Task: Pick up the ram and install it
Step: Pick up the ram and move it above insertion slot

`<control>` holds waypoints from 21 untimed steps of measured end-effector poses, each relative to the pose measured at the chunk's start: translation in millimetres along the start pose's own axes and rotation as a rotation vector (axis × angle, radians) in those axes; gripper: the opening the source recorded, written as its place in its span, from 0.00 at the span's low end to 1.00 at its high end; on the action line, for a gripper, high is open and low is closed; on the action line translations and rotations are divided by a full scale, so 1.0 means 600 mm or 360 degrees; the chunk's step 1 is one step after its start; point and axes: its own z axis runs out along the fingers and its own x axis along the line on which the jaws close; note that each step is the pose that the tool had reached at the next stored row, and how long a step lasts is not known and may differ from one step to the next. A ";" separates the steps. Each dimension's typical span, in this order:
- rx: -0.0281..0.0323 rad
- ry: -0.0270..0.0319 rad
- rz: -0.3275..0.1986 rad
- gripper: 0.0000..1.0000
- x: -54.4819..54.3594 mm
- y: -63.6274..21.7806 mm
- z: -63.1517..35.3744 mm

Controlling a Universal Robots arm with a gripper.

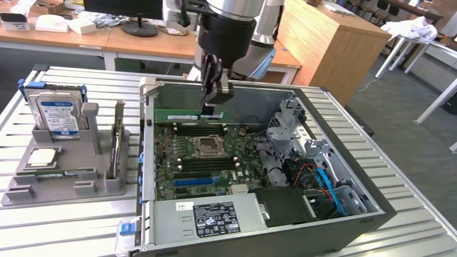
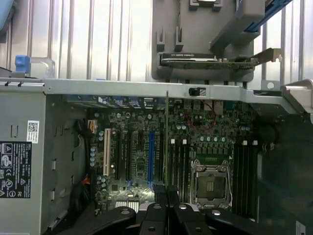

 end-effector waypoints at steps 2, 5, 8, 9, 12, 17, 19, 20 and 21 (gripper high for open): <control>0.00000 0.00000 0.0000 0.11 0.000 -0.007 0.000; 0.00000 0.00000 0.0000 0.11 0.000 -0.019 -0.001; 0.00001 -0.00001 0.0000 0.11 0.001 -0.030 -0.001; 0.00000 0.00001 0.0000 0.11 0.001 -0.033 -0.001; 0.00001 0.00000 0.0000 0.11 0.001 -0.044 -0.001; 0.00000 0.00000 0.0000 0.11 0.001 -0.061 -0.002; 0.00001 -0.00002 0.0000 0.11 0.002 -0.068 -0.002; 0.00001 0.00000 0.0000 0.11 0.002 -0.071 -0.002; 0.00000 0.00000 0.0000 0.11 0.002 -0.074 -0.002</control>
